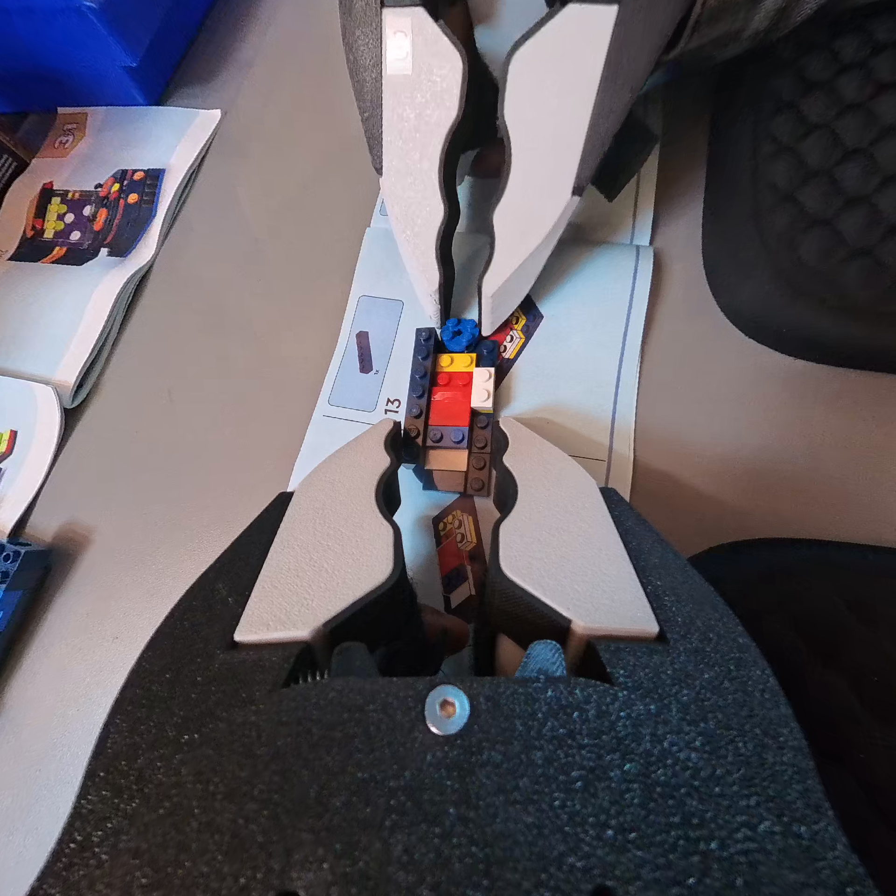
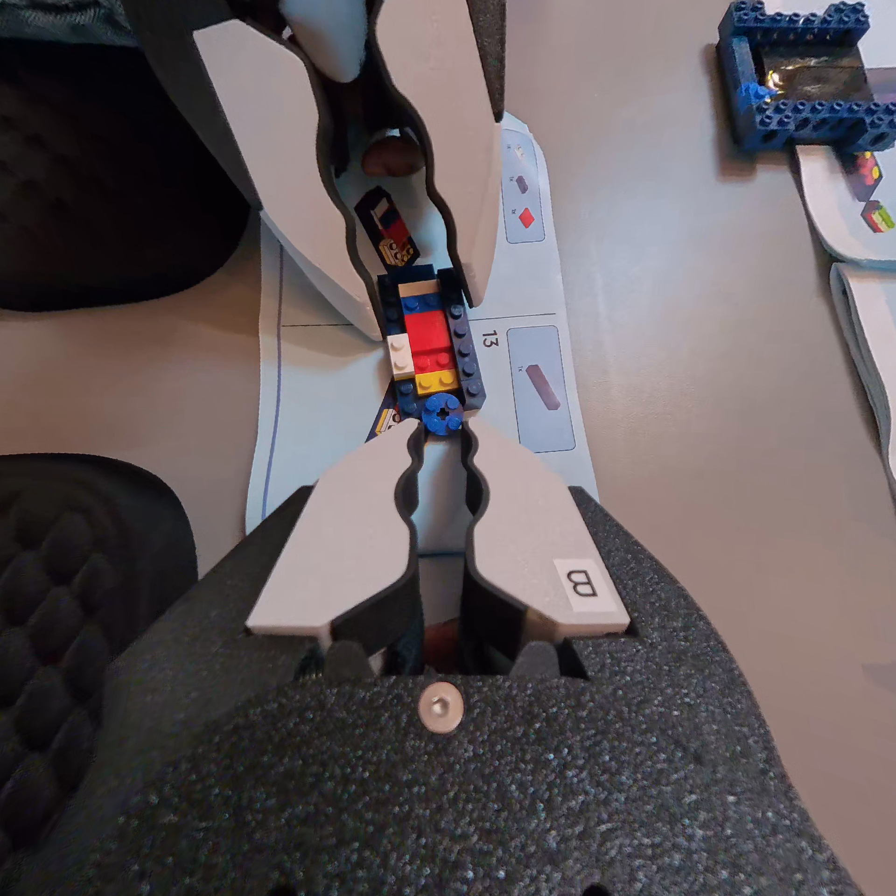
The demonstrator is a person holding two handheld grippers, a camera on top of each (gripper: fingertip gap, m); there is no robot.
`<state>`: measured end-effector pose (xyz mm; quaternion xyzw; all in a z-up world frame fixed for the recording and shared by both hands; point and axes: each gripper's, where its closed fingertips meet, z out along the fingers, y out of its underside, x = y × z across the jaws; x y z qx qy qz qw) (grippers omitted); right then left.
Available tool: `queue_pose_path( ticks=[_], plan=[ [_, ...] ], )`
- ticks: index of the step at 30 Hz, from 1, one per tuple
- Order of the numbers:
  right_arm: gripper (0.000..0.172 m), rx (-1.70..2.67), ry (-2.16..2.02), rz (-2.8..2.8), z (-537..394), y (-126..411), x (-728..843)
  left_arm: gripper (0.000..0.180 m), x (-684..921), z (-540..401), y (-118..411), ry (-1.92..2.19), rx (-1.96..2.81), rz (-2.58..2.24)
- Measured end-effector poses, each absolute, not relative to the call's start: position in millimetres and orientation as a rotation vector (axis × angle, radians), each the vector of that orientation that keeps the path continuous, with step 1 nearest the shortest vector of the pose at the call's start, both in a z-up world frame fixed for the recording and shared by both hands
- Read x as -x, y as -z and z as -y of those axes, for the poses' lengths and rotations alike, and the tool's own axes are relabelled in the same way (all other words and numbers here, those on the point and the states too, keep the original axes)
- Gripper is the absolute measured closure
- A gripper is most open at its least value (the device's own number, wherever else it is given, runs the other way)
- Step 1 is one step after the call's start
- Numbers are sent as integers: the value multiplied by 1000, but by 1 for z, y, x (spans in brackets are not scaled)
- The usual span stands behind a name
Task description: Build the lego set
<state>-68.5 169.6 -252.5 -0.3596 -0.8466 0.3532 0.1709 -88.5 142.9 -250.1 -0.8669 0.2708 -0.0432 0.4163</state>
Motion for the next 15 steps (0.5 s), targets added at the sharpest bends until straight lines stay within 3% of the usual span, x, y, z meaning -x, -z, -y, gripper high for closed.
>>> queue_pose_path(
  ticks=[15],
  plan=[
    [155,1006,-1041,2376,-169,249,70,146,88,-143,250,106,2175,-682]
  ],
)
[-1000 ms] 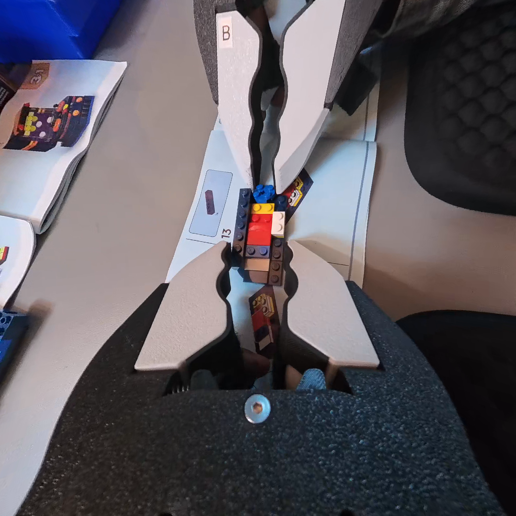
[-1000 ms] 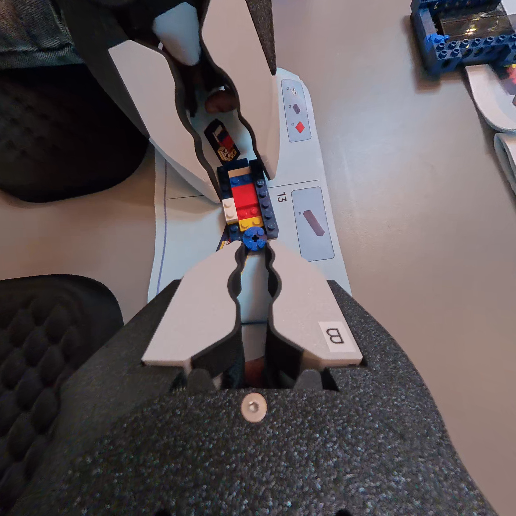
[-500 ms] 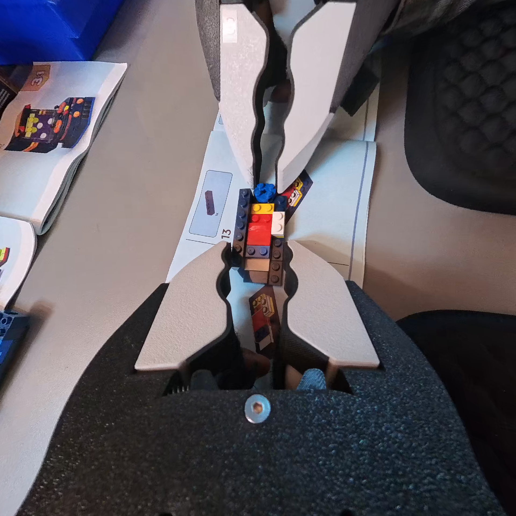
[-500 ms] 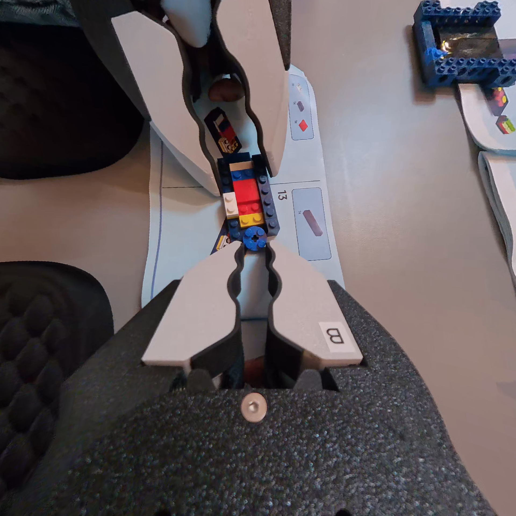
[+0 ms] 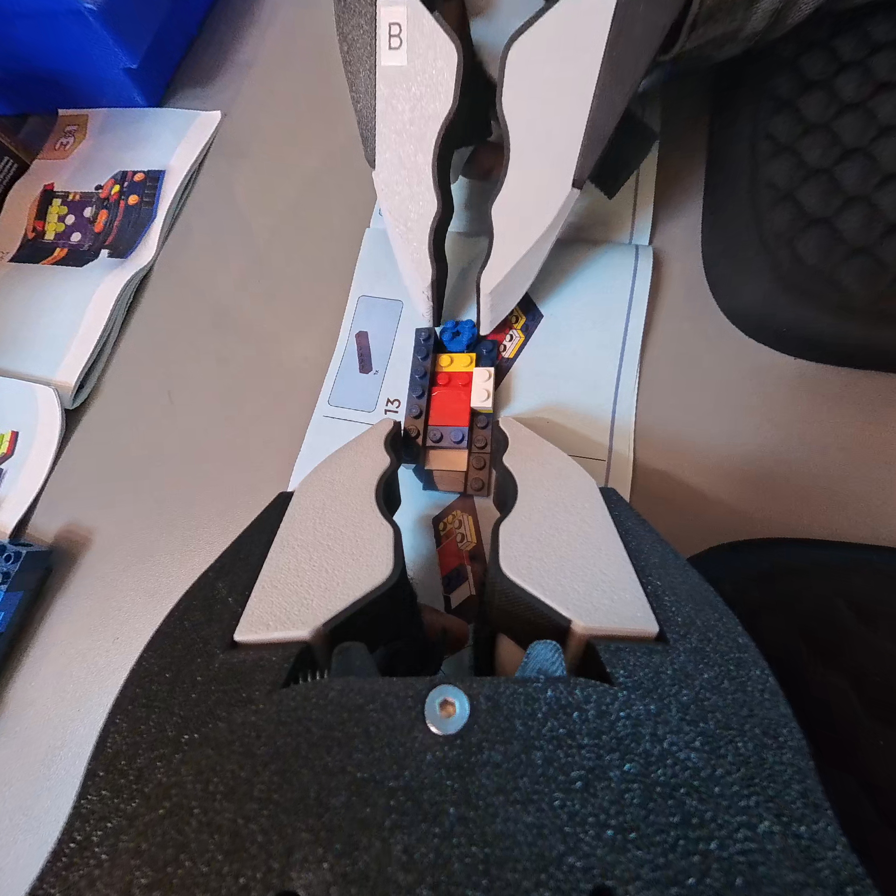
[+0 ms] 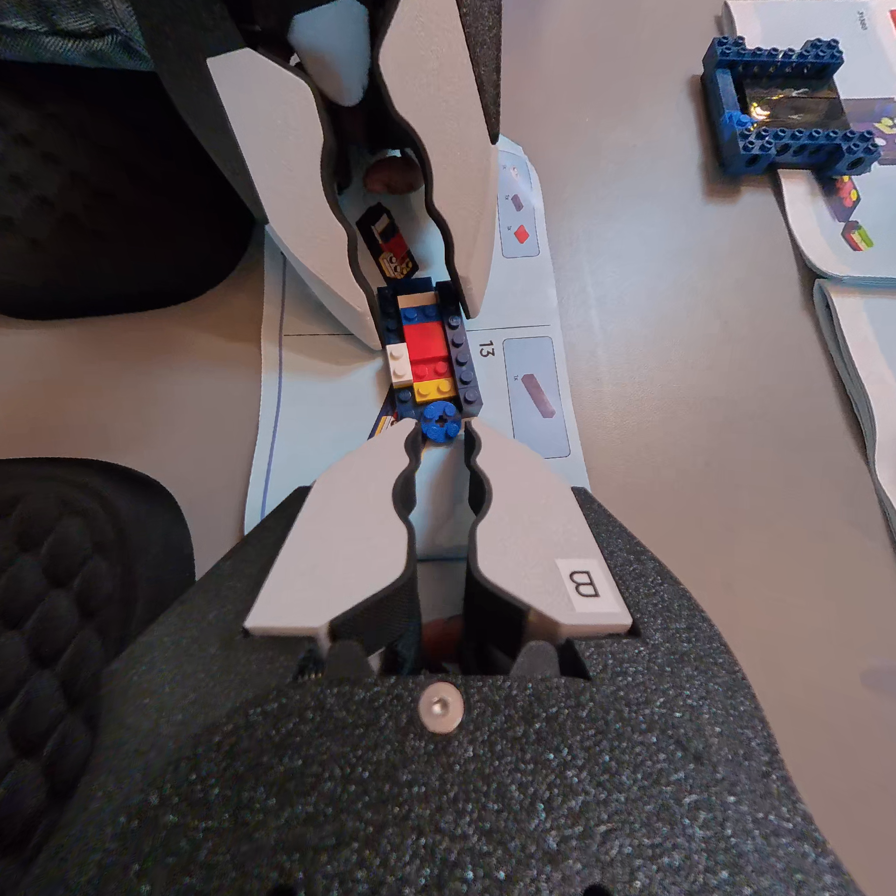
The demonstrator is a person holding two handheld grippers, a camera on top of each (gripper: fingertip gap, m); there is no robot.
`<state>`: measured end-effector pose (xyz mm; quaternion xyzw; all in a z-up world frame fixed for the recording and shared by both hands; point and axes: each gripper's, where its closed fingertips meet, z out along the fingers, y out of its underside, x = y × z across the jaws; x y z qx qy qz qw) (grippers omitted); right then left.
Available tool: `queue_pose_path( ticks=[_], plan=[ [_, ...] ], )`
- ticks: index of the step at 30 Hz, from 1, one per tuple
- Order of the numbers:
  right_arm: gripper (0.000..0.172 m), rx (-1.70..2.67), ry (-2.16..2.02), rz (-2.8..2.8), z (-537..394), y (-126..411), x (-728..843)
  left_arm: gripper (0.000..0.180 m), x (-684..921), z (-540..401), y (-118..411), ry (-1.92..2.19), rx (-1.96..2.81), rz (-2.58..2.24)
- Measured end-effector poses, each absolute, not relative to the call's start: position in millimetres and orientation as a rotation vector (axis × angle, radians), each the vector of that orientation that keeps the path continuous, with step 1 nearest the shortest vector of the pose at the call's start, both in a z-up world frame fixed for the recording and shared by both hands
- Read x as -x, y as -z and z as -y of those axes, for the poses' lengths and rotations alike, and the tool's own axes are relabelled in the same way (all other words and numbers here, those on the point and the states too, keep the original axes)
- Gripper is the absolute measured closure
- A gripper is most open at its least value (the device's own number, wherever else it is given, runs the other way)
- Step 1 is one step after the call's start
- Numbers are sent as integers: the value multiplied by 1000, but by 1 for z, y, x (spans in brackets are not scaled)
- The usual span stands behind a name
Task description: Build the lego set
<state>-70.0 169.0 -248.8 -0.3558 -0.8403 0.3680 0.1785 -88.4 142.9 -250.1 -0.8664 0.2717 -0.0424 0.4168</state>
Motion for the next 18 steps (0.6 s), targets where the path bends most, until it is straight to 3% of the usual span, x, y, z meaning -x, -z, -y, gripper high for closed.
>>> queue_pose_path(
  ticks=[7,10,18],
  plan=[
    [156,994,-1089,2353,-168,243,70,145,88,-143,250,105,2174,-683],
    [172,994,-1172,2317,-166,235,70,146,88,-143,250,105,2173,-684],
    [172,993,-1069,2364,-166,246,73,146,88,-143,250,104,2173,-685]
  ],
)
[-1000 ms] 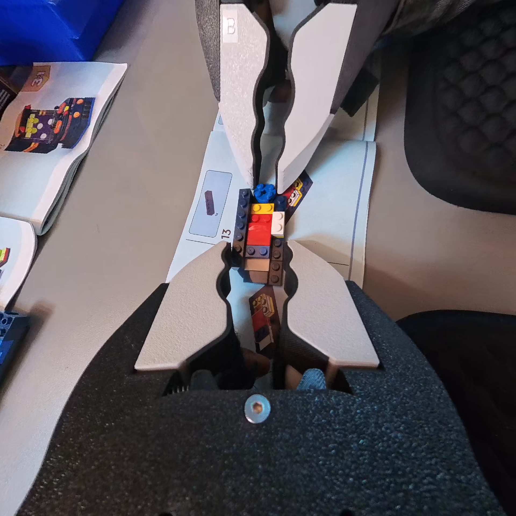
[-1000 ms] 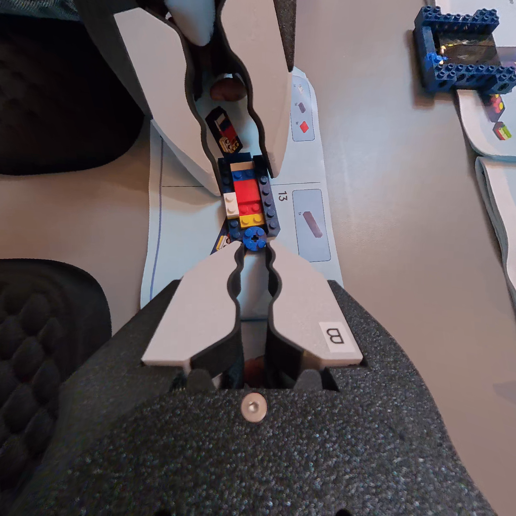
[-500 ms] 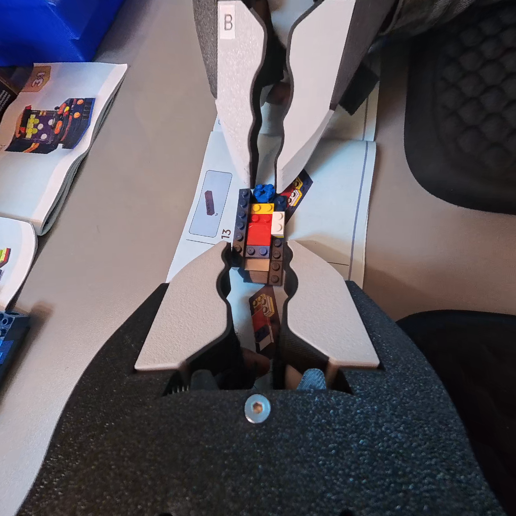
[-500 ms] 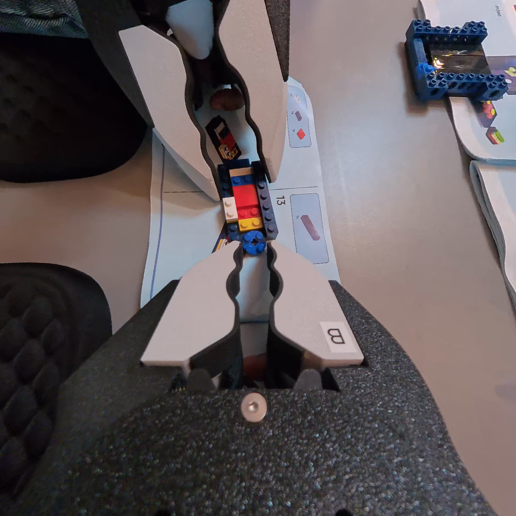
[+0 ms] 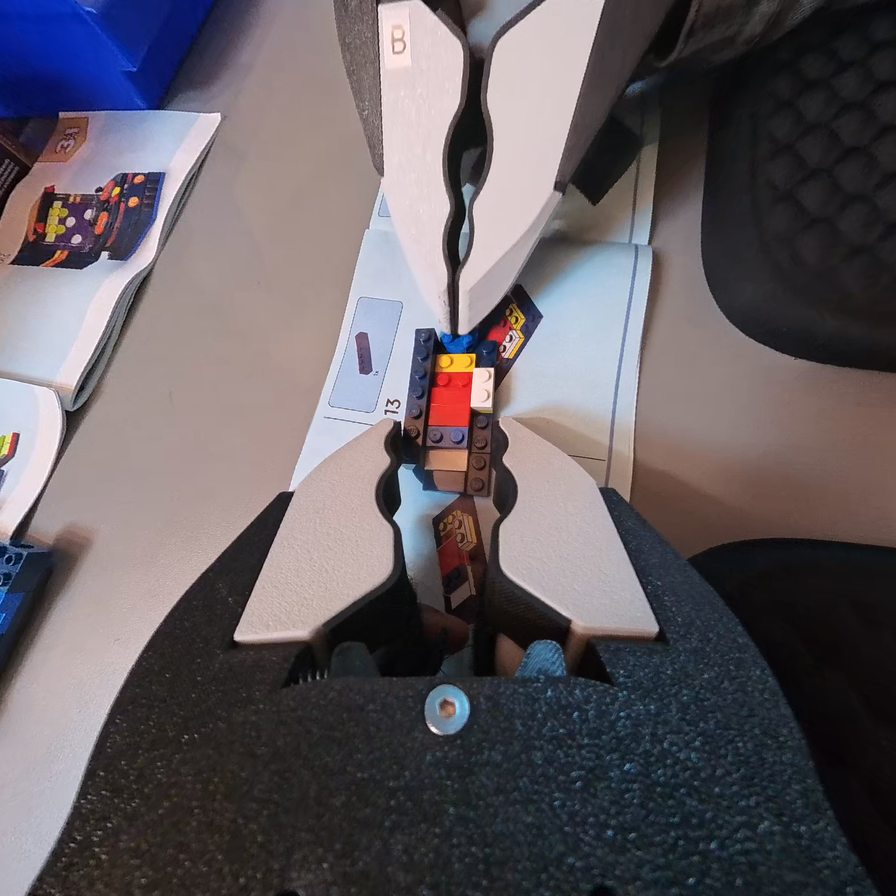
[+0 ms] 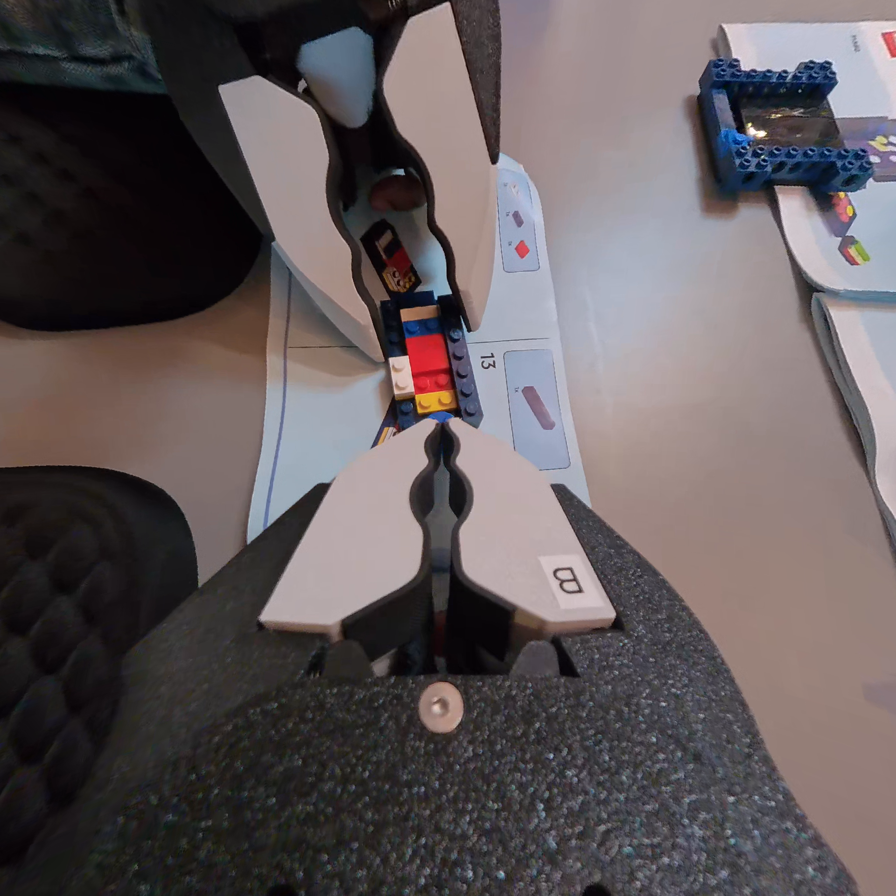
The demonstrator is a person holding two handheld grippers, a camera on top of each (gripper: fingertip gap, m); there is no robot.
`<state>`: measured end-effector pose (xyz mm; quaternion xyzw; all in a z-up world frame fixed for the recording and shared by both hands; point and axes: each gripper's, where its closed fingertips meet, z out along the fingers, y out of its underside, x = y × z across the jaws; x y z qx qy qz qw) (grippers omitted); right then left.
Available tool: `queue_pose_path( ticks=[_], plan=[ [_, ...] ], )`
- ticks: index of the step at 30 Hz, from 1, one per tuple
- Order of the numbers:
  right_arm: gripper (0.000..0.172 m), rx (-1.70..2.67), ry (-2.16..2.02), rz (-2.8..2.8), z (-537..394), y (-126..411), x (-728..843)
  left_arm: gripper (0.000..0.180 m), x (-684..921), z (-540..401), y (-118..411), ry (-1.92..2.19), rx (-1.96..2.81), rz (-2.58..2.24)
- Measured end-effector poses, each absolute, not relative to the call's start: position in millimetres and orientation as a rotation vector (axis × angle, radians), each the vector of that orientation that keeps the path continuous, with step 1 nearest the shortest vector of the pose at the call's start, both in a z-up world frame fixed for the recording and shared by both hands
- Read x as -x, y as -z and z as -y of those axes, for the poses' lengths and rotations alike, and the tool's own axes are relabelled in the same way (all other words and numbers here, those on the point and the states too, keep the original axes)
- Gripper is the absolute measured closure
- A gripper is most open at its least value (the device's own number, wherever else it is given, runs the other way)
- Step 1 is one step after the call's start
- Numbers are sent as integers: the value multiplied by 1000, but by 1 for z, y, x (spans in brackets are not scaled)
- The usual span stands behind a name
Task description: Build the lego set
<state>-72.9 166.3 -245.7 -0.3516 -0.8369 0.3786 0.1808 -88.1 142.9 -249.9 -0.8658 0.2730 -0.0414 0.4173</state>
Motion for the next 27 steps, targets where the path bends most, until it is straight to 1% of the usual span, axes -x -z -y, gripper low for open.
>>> queue_pose_path(
  ticks=[5,13,22,27],
  plan=[
    [172,955,-1021,2374,-167,246,74,146,88,-143,250,104,2172,-687],
    [172,807,-803,2448,-167,247,75,146,88,-143,250,102,2170,-689],
    [172,635,-411,2488,-167,247,77,146,88,-143,250,113,2172,-685],
    [172,611,-309,2484,-168,247,77,146,88,-143,250,111,2171,-685]
  ],
)
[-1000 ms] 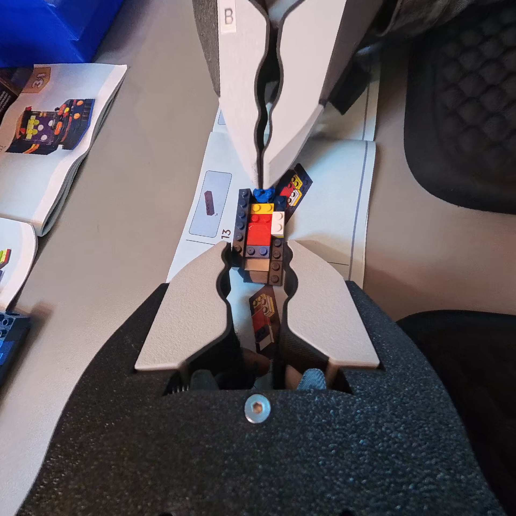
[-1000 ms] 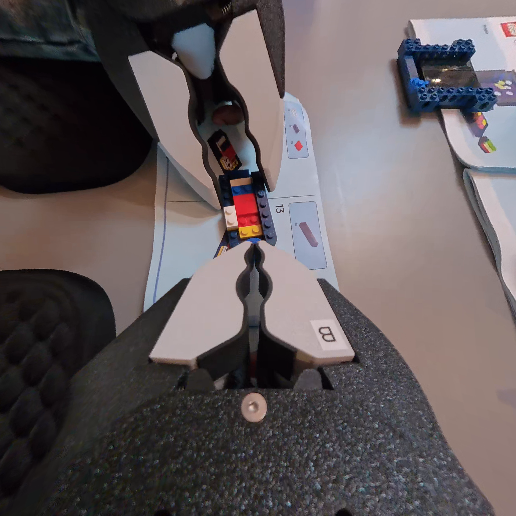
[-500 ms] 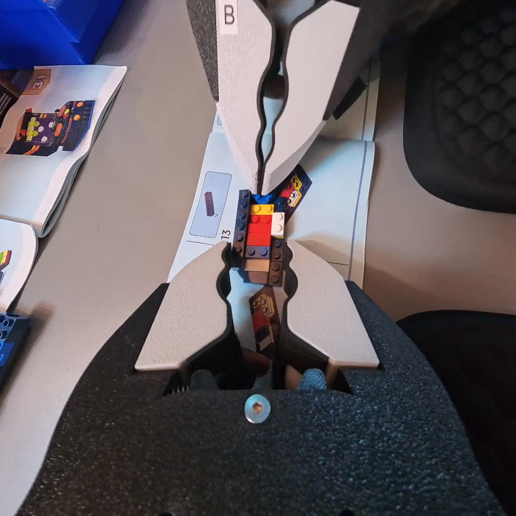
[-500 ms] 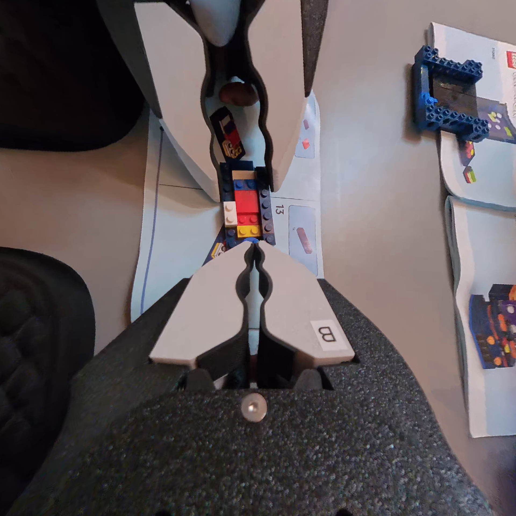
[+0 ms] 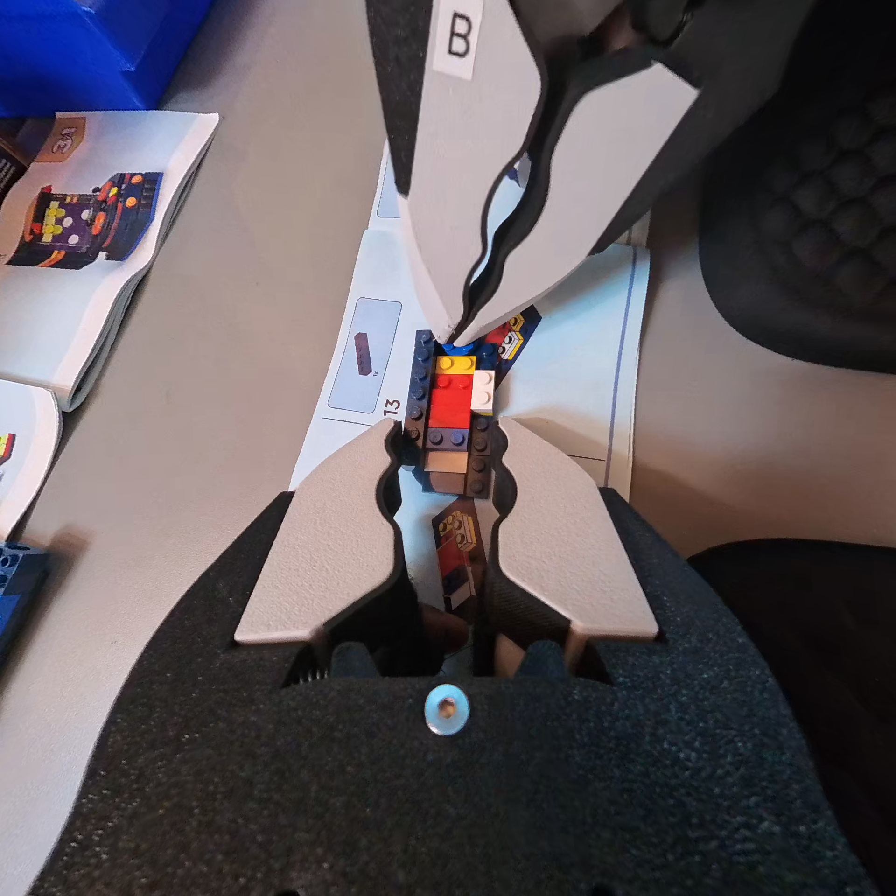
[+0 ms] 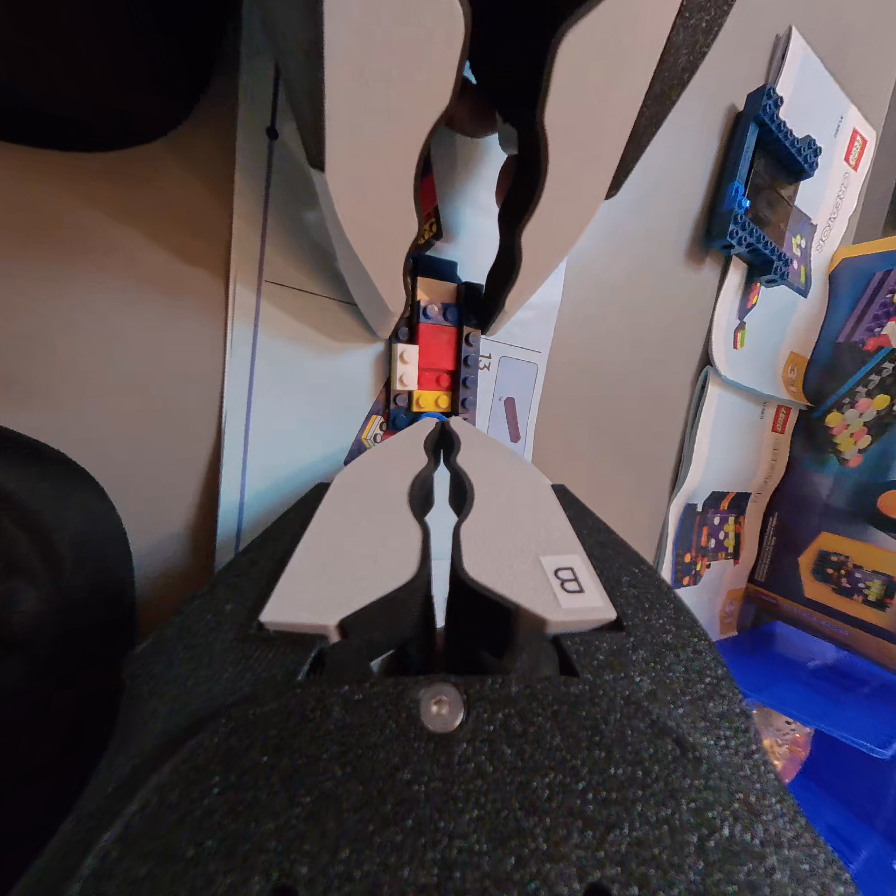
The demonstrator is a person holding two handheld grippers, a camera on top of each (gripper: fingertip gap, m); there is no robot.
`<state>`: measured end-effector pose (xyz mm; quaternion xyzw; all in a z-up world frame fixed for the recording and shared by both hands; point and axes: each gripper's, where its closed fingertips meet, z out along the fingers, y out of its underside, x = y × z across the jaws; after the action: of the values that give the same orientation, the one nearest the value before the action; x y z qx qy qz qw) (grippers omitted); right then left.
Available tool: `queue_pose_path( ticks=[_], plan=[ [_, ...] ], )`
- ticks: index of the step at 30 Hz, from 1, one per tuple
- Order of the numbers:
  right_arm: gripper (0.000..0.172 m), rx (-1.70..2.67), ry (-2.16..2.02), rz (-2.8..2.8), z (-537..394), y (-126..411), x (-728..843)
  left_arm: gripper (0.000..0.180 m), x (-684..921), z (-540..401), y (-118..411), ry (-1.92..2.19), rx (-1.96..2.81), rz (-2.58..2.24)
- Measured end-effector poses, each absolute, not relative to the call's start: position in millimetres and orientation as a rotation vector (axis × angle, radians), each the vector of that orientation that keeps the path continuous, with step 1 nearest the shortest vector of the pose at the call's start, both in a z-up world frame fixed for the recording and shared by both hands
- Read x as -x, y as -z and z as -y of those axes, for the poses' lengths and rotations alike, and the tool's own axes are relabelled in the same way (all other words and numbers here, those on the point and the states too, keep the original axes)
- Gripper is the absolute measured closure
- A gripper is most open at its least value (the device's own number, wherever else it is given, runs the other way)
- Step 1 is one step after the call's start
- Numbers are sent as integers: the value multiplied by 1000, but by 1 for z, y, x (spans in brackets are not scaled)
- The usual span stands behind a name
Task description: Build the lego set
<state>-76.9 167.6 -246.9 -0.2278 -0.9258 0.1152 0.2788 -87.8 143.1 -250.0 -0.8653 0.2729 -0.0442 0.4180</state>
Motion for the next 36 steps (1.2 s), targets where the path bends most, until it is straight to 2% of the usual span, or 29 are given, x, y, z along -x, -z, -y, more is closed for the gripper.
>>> queue_pose_path(
  ticks=[3,6,8,14,15,16,18,22,26,30,34,36],
  plan=[
    [172,643,-364,2473,-167,247,77,146,88,-143,250,110,2170,-684],
    [172,871,-695,2399,-170,239,79,146,88,-144,250,101,2168,-684],
    [151,1076,-991,2297,-173,228,80,146,89,-144,249,91,2162,-687],
    [139,1475,-1704,2009,-183,197,79,146,93,-153,226,-102,1996,-742],
    [136,1477,-1760,1978,-182,194,80,148,94,-156,213,-159,1911,-741],
    [135,1472,-1805,1948,-181,190,81,164,95,-158,197,-213,1813,-729],
    [131,1498,-1837,1916,-179,189,84,167,95,-159,175,-228,1699,-671],
    [131,1502,-1792,1970,-180,195,81,137,100,-157,200,-145,1863,-664],
    [134,1469,-1765,2001,-179,197,79,127,103,-154,213,-134,1959,-670],
    [137,1475,-1735,2023,-178,202,79,125,115,-152,246,-23,2241,-518],
    [135,1521,-1690,2039,-179,210,78,146,104,-155,252,109,2276,-476],
    [135,1554,-1687,2023,-182,211,78,146,104,-155,251,102,2253,-488]
  ],
)
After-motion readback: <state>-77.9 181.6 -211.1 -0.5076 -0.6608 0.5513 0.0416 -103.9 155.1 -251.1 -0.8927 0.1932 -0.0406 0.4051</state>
